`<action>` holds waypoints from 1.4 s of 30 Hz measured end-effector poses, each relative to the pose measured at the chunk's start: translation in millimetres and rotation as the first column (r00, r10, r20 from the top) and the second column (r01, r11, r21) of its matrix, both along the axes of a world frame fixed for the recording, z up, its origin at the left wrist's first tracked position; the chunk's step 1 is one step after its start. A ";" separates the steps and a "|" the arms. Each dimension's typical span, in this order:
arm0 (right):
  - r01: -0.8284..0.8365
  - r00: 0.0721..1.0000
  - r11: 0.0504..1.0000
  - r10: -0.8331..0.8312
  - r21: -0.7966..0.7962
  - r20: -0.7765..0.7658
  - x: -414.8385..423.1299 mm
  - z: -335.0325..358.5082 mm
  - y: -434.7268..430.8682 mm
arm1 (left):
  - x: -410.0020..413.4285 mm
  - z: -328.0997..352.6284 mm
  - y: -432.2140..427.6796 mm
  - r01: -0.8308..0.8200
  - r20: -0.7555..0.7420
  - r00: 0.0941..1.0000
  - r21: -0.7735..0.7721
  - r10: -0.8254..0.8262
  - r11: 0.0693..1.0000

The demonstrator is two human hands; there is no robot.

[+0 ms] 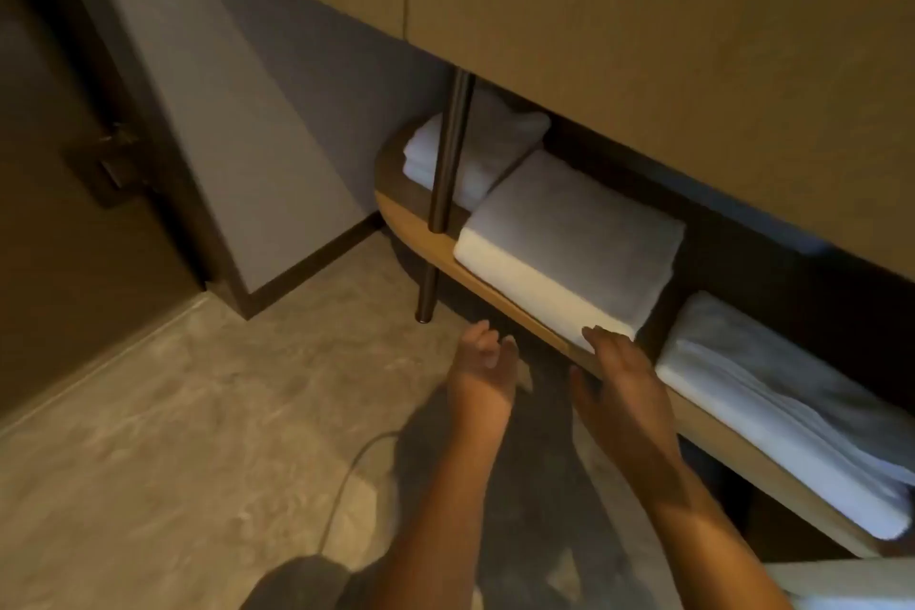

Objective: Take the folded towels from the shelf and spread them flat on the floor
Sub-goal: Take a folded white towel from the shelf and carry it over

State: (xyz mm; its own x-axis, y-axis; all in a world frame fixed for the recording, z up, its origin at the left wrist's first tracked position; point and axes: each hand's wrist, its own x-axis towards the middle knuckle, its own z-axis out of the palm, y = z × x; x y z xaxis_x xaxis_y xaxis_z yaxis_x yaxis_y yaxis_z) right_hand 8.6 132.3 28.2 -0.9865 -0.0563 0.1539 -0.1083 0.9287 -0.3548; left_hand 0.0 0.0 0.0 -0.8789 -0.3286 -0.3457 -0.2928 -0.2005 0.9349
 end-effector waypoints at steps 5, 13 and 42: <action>0.076 0.996 0.997 -0.077 -0.018 -0.045 -19.6 -22.6 14.5 | -20.5 -12.0 15.5 -0.020 0.018 1.000 0.207 0.016 0.978; 0.101 0.983 0.995 -0.096 0.027 -0.156 -63.5 -44.1 42.5 | -54.6 -14.3 36.8 -0.008 0.000 1.000 0.334 0.009 0.942; -0.044 0.974 0.990 0.014 -0.131 -0.225 -37.6 -59.6 11.7 | -64.5 -45.9 55.0 -0.040 0.080 0.997 0.555 -0.006 0.831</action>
